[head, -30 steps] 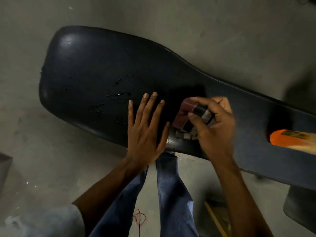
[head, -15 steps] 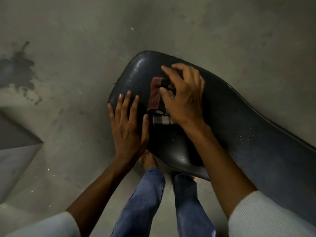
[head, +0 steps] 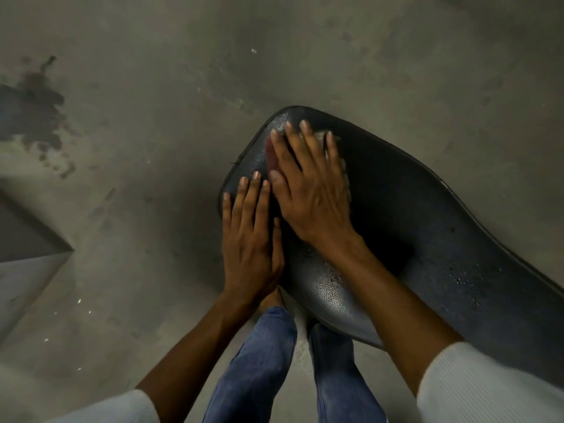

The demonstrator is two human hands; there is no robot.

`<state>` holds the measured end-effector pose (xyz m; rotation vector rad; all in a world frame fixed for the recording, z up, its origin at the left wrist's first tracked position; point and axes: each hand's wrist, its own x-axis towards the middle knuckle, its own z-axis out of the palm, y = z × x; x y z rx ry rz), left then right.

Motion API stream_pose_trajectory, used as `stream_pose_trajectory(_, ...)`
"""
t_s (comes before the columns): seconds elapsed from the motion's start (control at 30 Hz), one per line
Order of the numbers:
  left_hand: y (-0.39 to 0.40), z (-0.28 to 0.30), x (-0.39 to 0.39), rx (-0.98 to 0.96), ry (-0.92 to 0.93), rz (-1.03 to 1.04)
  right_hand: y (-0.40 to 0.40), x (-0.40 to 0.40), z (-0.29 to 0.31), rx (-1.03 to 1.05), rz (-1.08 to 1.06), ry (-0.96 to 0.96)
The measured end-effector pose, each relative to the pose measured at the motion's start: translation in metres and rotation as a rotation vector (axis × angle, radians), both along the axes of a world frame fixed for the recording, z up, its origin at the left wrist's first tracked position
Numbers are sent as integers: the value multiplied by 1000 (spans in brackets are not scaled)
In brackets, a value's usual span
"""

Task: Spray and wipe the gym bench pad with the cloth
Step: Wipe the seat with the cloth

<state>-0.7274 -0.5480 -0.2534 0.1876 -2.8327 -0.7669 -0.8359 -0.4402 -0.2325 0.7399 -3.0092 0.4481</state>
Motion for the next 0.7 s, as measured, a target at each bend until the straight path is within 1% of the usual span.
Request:
stream_pose_trajectory(0.07,-2,1,-3,-8,-11,-7,1,-22,-2,4,-53,8)
stream_pose_trajectory(0.13,-4,3,-6,-12,-21,-16,12,-23,-1,28,-179,12)
stream_pose_trajectory(0.2,-5,5,-9,-17,-29,-27,30,-5,2,70,-308,8)
stream_pose_trajectory(0.27,-5,6,-10,-14,-36,-37,40,24,7,110,-366,-38)
stream_pose_trajectory(0.3,-6,5,-10,-12,-38,-40,39,37,8,130,-348,-62)
stream_pose_trajectory(0.37,-6,2,-10,-14,-34,-44,27,45,9,155,-240,-68)
stream_pose_trajectory(0.47,-5,-2,-9,-18,-23,-28,4,10,7,122,-42,-29)
stream_pose_trajectory(0.53,-5,-2,-10,-18,-25,-16,-3,-21,5,83,10,-13)
stream_pose_trajectory(0.6,-5,0,-10,-19,-36,-15,3,-41,4,59,-39,-20)
stream_pose_trajectory(0.7,-5,3,-10,-13,-41,-11,32,-33,6,59,-270,-34)
